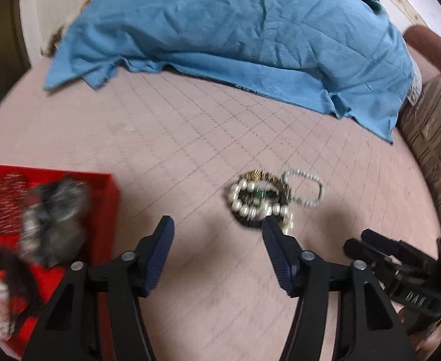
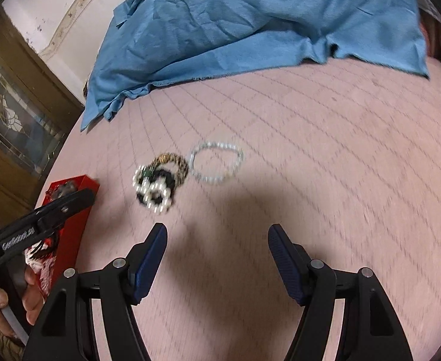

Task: Organize jewelry
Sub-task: 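Grasp the white pearl bracelet with left tool while right tool grasps pale bead bracelet, then carry both bracelets into the red tray and open both tools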

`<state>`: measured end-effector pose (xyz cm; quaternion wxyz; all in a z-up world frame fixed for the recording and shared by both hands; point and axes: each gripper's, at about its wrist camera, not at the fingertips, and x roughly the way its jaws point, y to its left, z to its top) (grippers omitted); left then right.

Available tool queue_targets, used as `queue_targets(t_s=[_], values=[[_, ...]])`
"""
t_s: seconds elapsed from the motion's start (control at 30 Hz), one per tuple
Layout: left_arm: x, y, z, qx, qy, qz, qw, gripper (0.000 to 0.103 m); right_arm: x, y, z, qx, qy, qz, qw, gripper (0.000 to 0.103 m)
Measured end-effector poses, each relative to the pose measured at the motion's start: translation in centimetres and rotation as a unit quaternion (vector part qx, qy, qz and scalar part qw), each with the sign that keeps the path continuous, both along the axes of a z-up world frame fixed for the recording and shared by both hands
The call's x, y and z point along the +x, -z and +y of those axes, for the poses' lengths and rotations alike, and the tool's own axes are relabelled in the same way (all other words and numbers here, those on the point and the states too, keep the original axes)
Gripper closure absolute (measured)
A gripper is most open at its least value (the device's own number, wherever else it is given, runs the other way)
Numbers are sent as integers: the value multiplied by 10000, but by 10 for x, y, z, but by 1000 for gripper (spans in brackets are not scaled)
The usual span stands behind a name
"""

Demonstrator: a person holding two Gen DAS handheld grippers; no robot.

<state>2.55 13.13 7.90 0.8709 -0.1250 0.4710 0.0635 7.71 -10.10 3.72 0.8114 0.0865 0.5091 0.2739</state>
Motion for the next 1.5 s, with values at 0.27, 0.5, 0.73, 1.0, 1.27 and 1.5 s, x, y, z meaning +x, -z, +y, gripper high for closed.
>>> queue_targets(t_s=[0.27, 0.5, 0.73, 1.0, 1.27, 1.5], values=[[46, 37, 9, -617, 138, 300, 9975, 64, 45, 18, 31, -357, -112, -87, 9993, 42], [55, 42, 0, -780, 298, 382, 9958, 94, 57, 24, 50, -925, -76, -400, 9949, 91], [29, 13, 5, -1092, 248, 98, 9937, 94, 50, 16, 29, -718, 25, -306, 9969, 97], [-22, -35, -2, -1208, 387, -290, 9915, 94, 11, -13, -5, -261, 115, -332, 9990, 97], [-75, -69, -13, -1063, 414, -558, 9919, 94, -35, -45, -23, 8, 127, -494, 9987, 97], [-123, -89, -9, -882, 255, -716, 9932, 94, -73, -71, -32, 204, 86, -620, 9978, 97]])
